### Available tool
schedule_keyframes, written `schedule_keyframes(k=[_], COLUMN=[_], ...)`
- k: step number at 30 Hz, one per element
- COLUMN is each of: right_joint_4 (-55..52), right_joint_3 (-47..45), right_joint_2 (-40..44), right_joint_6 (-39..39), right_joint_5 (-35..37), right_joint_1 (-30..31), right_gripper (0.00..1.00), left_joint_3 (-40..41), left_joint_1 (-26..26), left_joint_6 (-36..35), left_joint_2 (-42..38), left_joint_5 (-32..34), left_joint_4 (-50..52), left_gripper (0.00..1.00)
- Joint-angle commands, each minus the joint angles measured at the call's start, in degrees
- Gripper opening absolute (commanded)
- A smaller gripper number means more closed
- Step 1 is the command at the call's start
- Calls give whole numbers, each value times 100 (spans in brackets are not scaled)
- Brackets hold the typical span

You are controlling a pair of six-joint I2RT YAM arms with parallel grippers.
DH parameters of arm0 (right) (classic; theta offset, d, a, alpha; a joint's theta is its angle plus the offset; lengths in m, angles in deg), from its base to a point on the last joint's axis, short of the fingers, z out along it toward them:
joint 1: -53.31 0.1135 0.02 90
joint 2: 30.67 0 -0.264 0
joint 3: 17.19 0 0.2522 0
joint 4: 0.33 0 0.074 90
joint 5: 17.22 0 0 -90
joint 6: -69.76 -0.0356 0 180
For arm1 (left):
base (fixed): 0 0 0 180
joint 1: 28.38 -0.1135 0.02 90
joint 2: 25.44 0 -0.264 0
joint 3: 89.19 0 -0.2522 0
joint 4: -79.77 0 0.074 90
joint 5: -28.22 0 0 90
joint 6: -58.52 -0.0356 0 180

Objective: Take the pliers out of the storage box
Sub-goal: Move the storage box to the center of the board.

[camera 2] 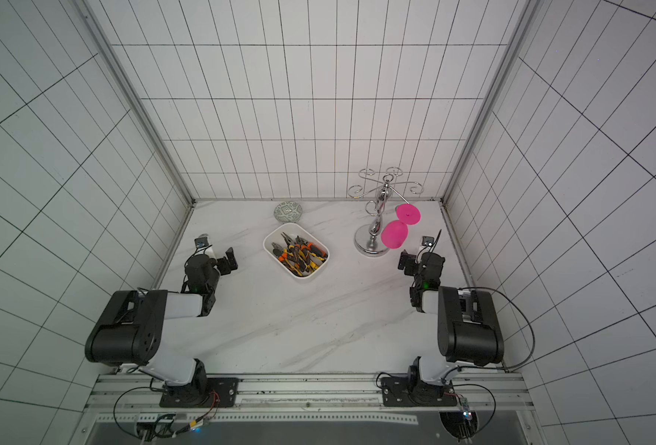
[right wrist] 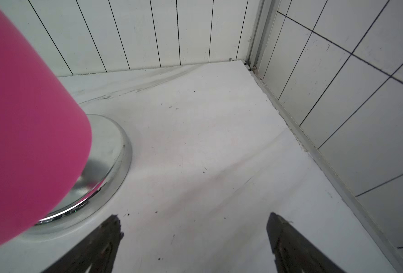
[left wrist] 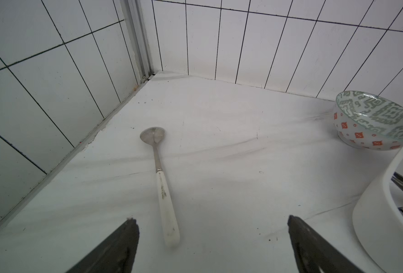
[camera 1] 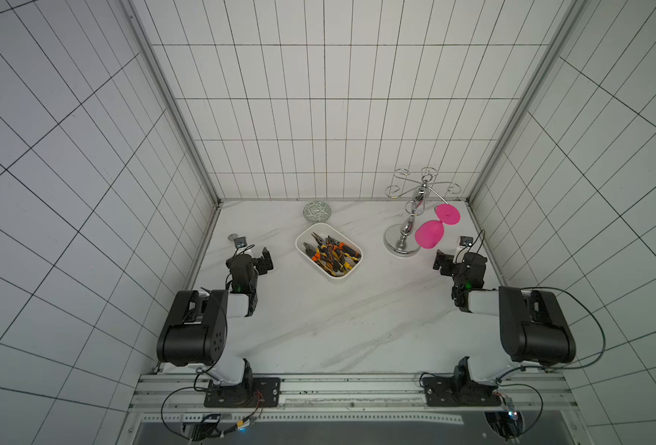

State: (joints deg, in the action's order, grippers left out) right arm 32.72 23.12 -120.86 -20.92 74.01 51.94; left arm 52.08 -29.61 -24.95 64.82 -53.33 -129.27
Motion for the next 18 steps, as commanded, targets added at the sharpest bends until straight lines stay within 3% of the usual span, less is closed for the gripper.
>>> schedule_keyframes(k=[1,18], right_joint_4=[-18,-9], right_joint_3=[-160,-152], right_joint_2=[169,151], right_joint_6=[-48,-71], right_joint_5=[8,-11], right_joint_1=[25,21], right_gripper=[99,99], left_joint_3=[-116,-180], left_joint_1=[21,-30], left_joint_6=[-37,-11], left_joint_2=[-113,-105], left_joint_5=[-27,-128], left_joint_4=[24,140], left_gripper=[99,99])
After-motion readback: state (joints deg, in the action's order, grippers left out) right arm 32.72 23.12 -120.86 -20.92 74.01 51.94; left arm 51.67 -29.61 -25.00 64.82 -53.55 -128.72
